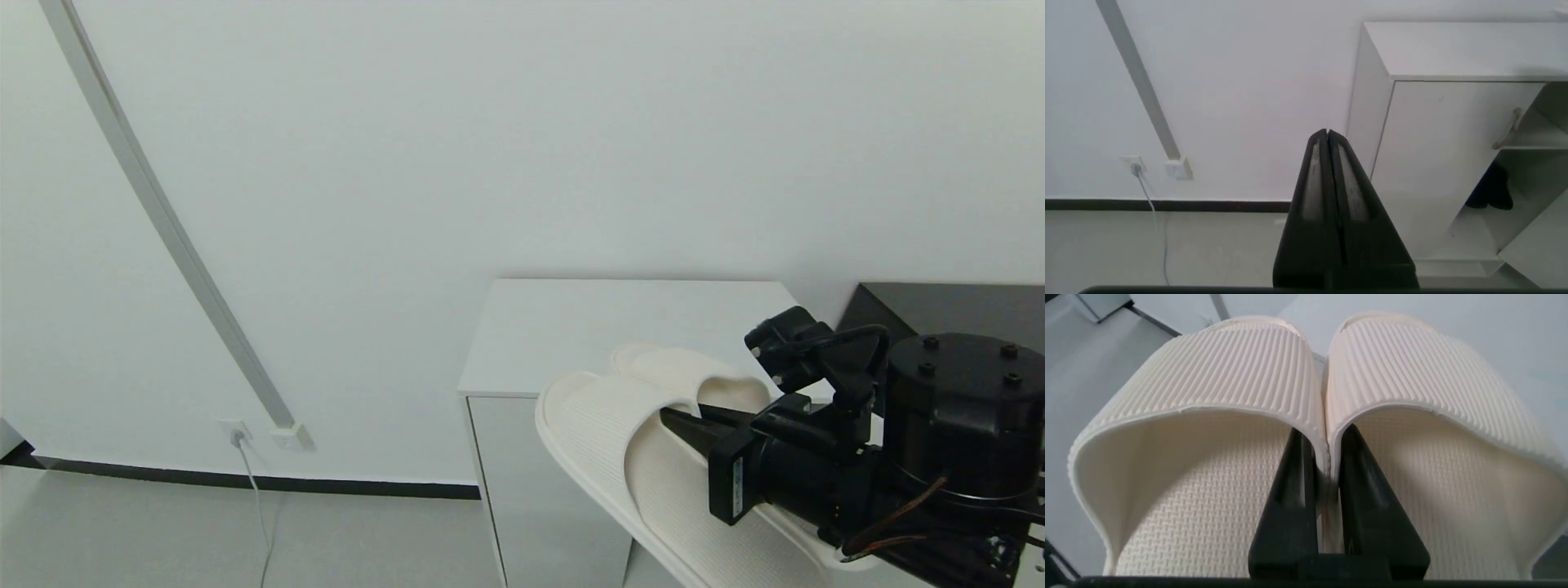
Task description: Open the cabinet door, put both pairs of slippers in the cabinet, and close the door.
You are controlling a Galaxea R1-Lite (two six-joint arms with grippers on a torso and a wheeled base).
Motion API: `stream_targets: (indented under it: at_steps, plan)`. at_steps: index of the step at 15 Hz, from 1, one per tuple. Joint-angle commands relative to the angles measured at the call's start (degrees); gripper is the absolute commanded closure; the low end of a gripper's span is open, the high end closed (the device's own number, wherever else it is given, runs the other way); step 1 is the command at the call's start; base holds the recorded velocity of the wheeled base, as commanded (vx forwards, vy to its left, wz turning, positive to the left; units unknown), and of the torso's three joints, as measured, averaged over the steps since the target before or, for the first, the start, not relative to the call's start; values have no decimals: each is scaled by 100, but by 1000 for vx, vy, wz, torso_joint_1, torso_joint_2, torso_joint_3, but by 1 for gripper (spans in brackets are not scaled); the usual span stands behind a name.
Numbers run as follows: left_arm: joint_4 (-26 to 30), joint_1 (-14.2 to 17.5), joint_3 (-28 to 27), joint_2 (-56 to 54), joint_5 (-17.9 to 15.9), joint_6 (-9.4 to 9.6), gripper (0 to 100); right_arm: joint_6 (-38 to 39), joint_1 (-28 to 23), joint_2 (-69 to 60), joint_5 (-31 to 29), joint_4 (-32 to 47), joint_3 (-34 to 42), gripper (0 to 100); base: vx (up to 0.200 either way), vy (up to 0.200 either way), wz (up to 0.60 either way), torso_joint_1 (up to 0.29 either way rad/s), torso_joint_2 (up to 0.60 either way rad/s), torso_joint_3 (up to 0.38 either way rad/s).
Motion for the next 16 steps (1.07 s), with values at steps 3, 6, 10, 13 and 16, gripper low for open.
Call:
stream_targets:
  at_steps: [3, 6, 10, 13, 16]
  plan:
    - [2, -8, 1, 1, 3, 8, 100, 1, 4, 24, 6, 9, 0, 100, 0, -200, 0, 4, 1, 4]
    - [2, 1, 1, 1, 3, 8, 100, 1, 4, 24, 14, 0, 0, 100, 0, -200, 0, 2, 4, 2]
    - [2, 1, 1, 1, 3, 8, 100, 1, 4, 15, 6, 0, 0, 100, 0, -200, 0, 6, 5, 2]
    - [2, -8, 1, 1, 3, 8, 100, 1, 4, 24, -3, 0, 0, 100, 0, -67, 0, 1, 1, 1]
    - [2, 1, 1, 1, -5, -1, 100, -8, 4, 7, -12, 0, 9, 100, 0, 0, 0, 0, 0, 0]
